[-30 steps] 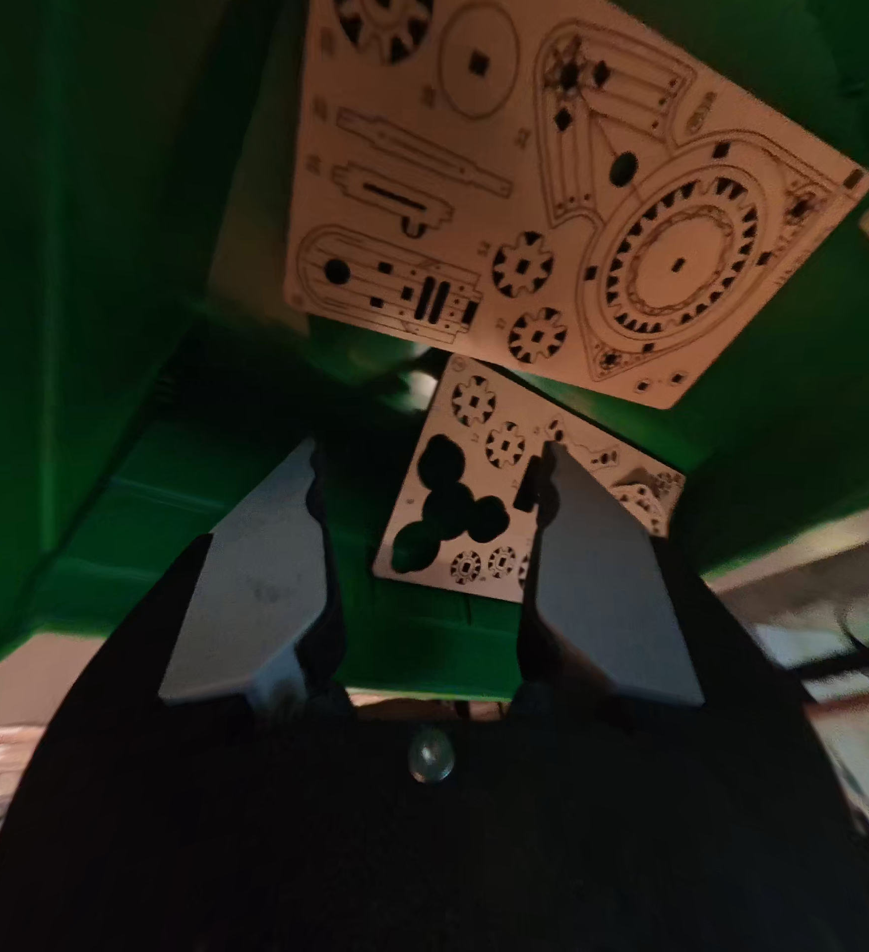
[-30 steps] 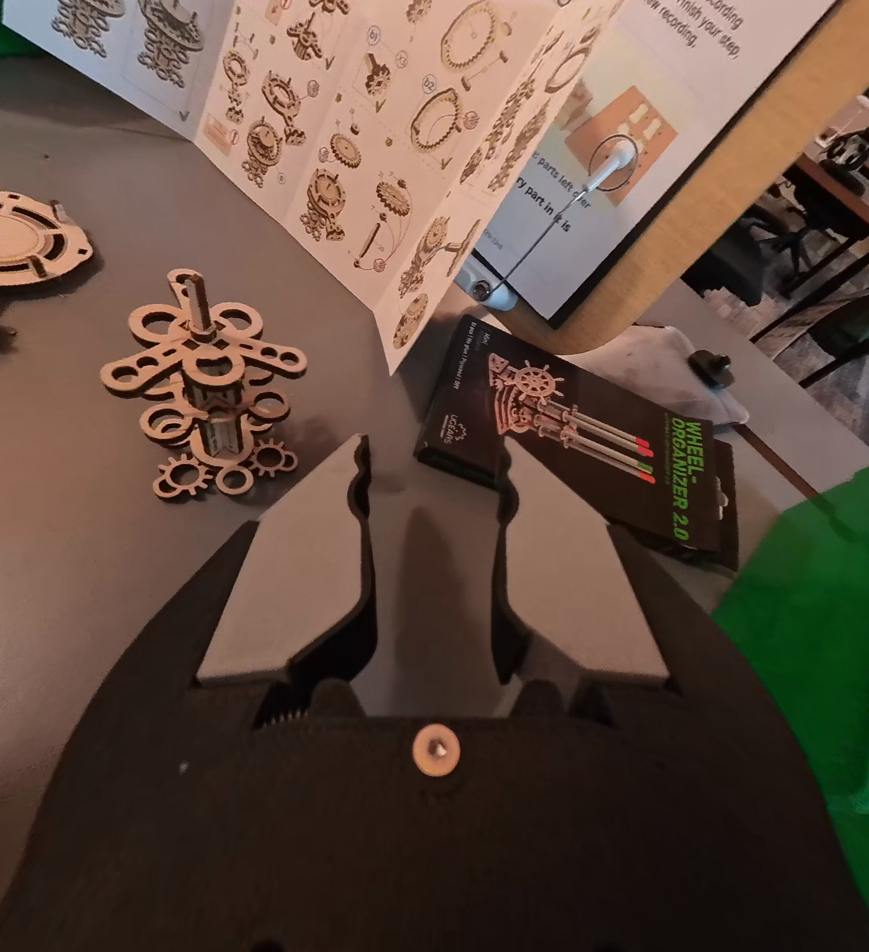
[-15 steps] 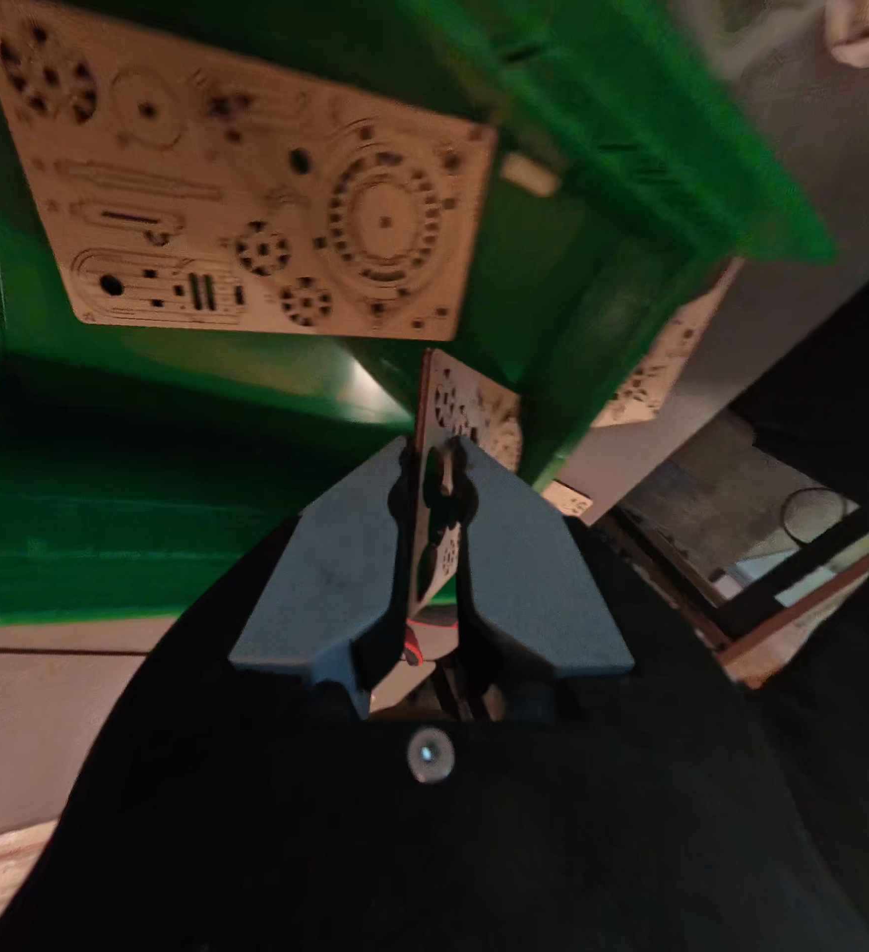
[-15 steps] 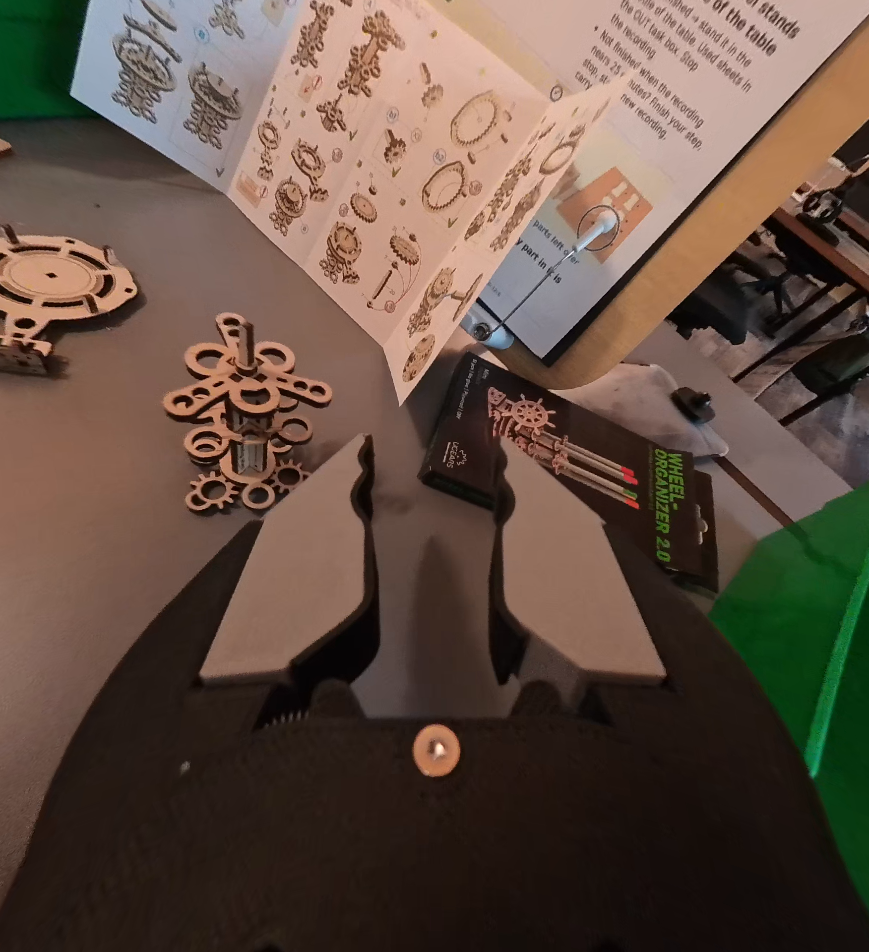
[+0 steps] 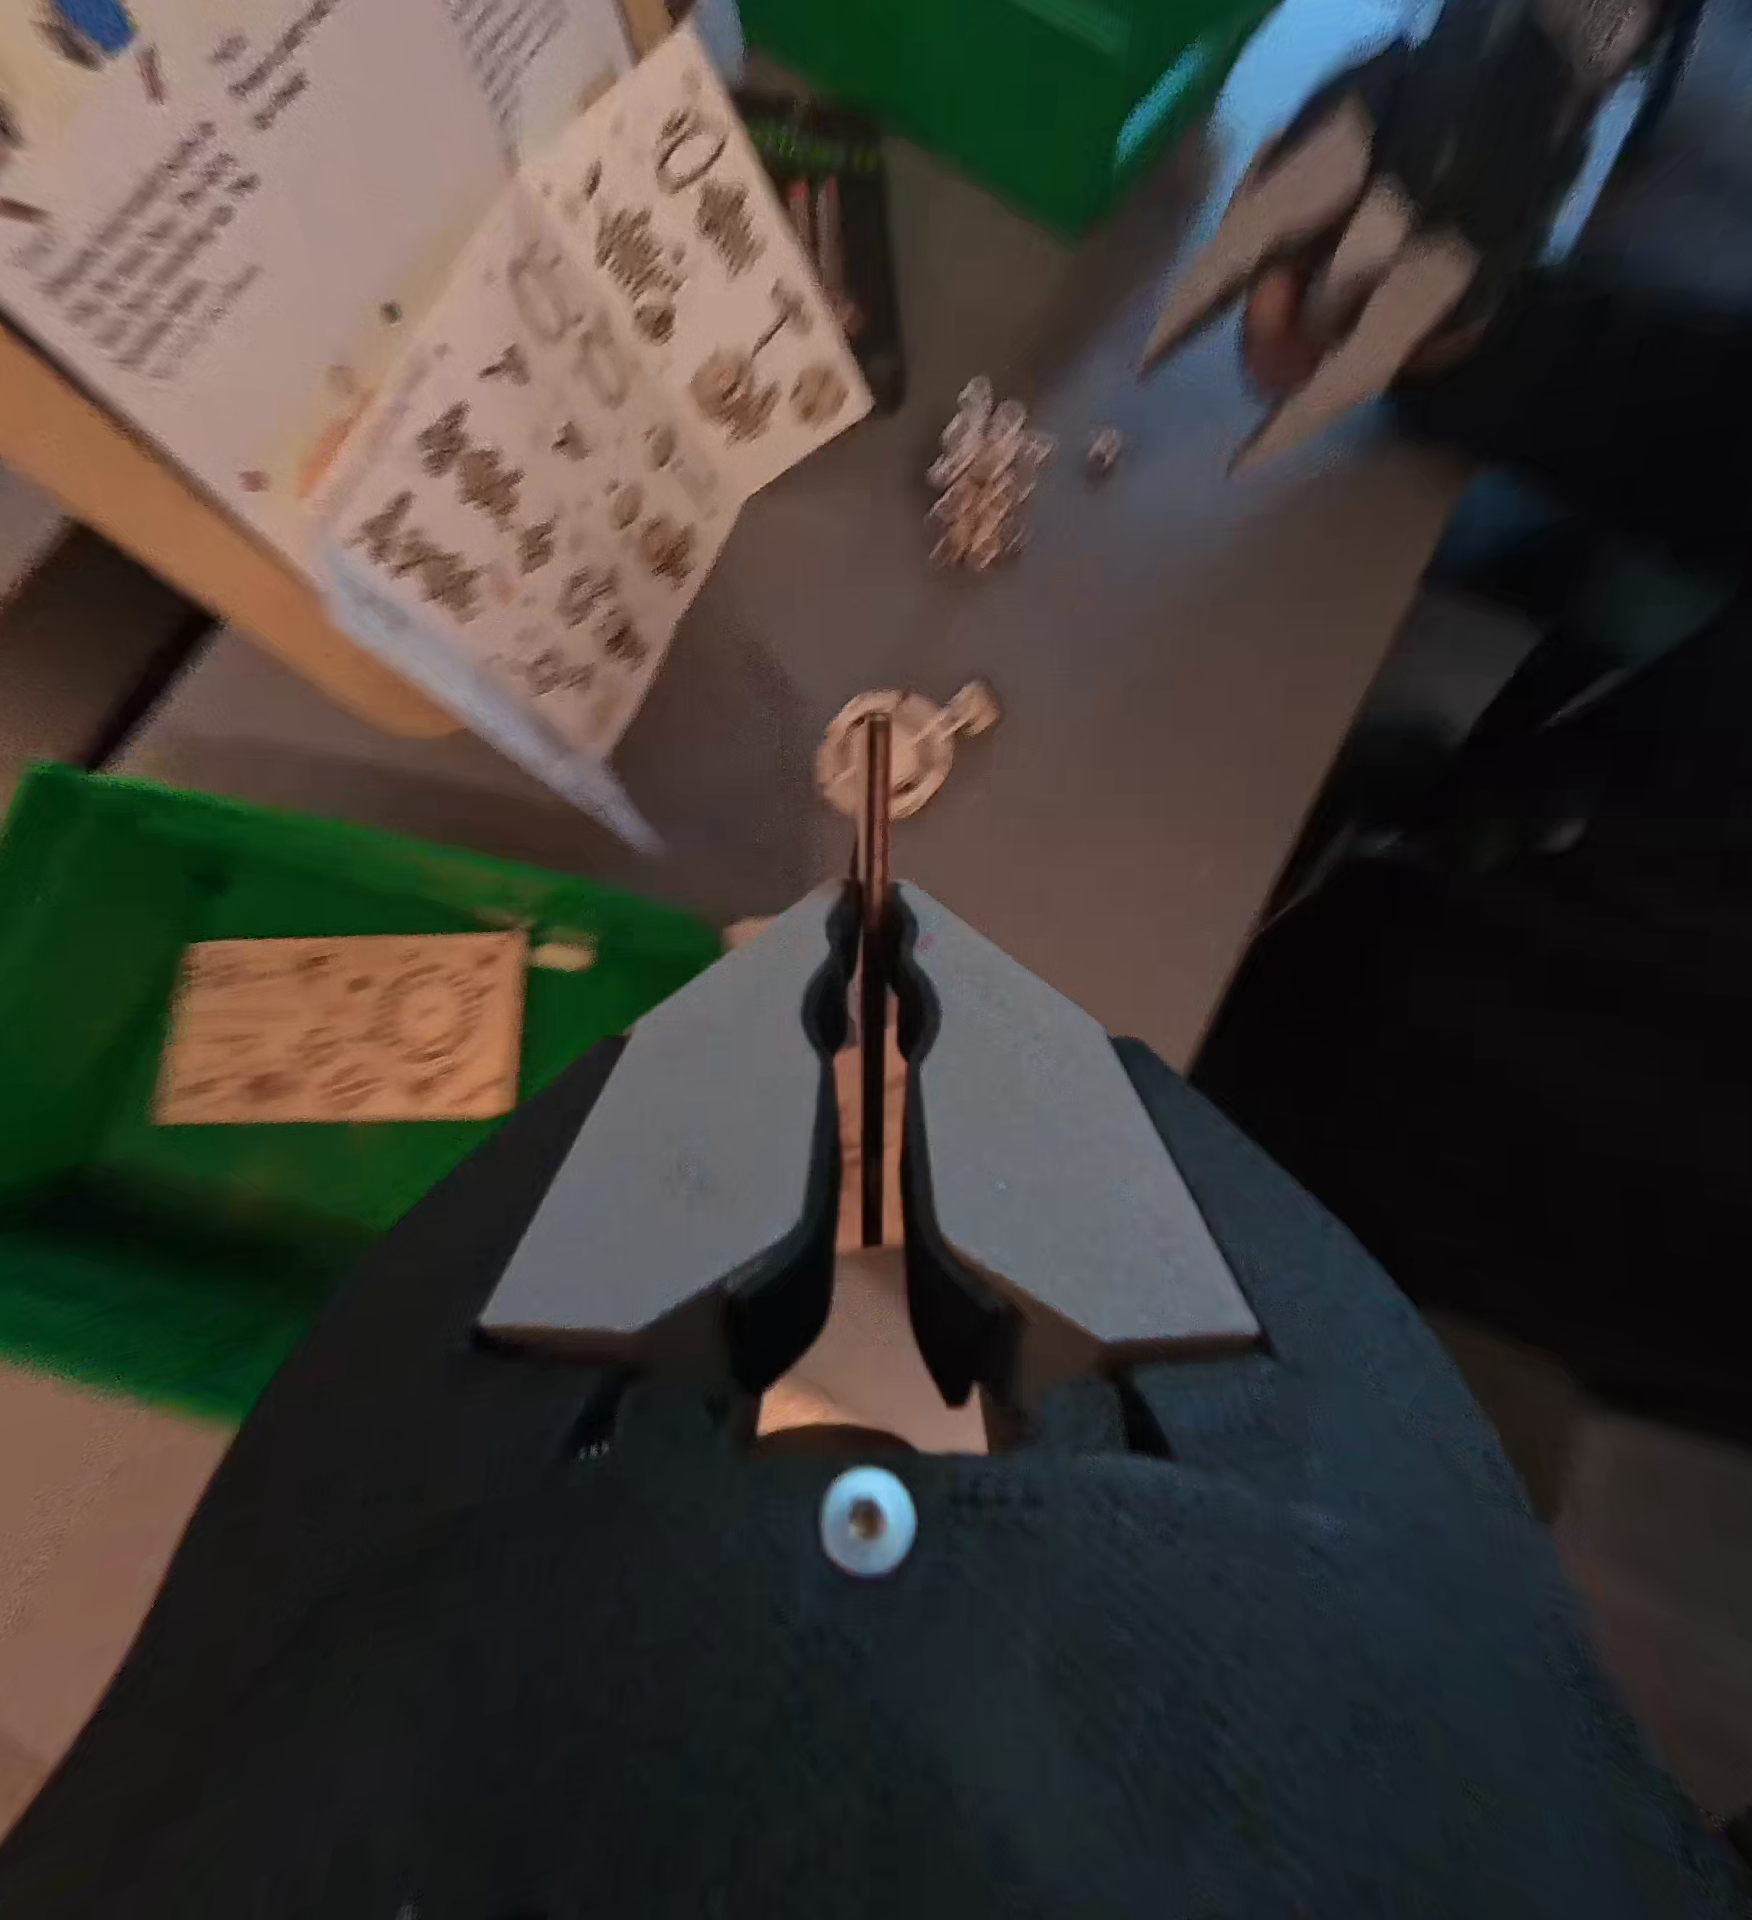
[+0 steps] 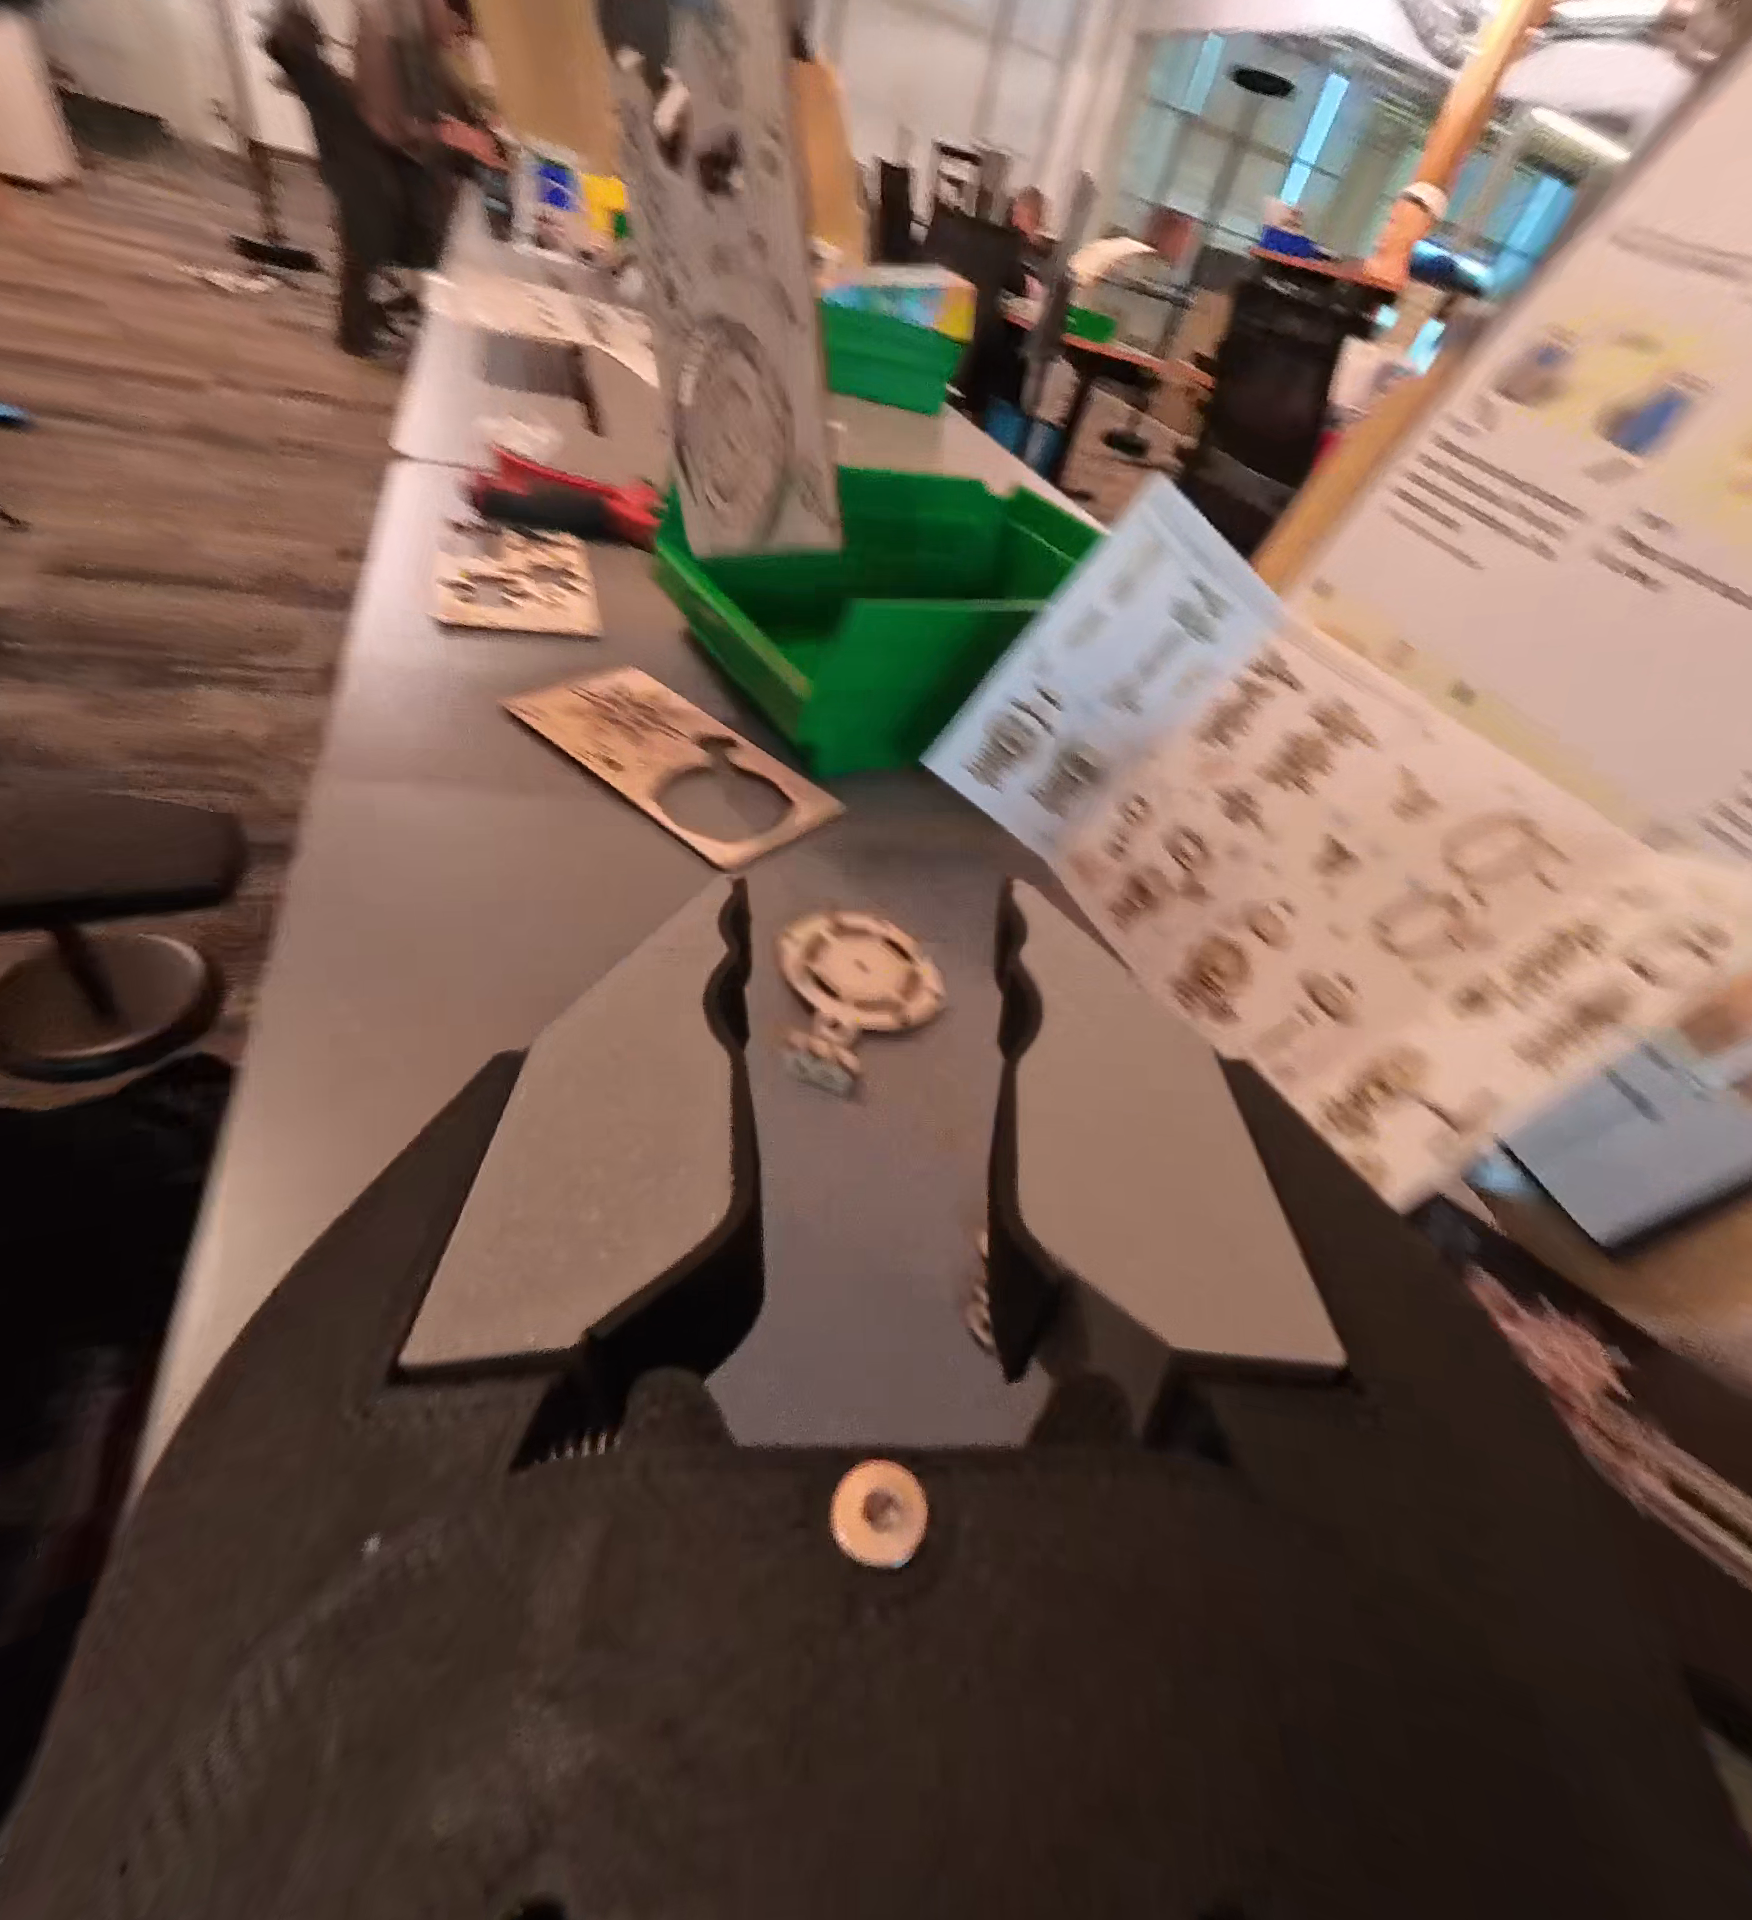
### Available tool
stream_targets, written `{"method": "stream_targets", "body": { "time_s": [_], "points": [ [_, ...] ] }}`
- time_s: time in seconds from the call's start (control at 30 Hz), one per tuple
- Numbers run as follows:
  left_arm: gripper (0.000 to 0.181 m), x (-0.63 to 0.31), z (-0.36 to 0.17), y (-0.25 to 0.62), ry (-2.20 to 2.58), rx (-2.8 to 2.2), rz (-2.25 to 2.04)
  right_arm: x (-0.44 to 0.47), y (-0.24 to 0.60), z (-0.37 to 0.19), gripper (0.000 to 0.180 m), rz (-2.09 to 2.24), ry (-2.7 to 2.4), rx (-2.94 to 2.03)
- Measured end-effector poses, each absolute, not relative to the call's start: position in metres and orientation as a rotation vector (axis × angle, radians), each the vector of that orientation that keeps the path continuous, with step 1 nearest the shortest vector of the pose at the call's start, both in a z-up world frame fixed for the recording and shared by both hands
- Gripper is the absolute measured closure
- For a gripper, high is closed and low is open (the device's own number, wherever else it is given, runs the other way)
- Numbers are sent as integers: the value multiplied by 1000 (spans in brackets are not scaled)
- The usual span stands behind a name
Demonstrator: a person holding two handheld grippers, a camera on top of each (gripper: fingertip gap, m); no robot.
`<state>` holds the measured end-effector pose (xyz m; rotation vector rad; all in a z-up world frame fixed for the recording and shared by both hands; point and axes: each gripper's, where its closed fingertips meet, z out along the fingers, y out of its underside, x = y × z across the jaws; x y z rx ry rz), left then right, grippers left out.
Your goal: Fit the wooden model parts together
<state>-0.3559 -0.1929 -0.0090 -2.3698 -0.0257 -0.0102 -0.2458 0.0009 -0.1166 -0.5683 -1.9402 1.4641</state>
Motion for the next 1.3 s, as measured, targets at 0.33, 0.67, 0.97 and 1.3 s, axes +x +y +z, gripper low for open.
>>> {"method": "stream_targets", "body": {
  "time_s": [0.33, 0.67, 0.97, 1.3],
  "points": [
    [181, -235, -104, -99, -48, -2201, -693, -225, -100, -149, 151, 1609, -2487, -534],
    [115, -254, -172, -106, -165, -2142, -621, -237, -77, -149, 180, 2094, -2421, -756],
    [180, -241, -175, -67, -192, -1817, -649, -250, -72, -168, 172, 2003, -2408, -874],
    [152, -259, -172, -77, -339, -1695, -761, -256, -60, -154, 180, 1849, -2264, -713]
  ]
}}
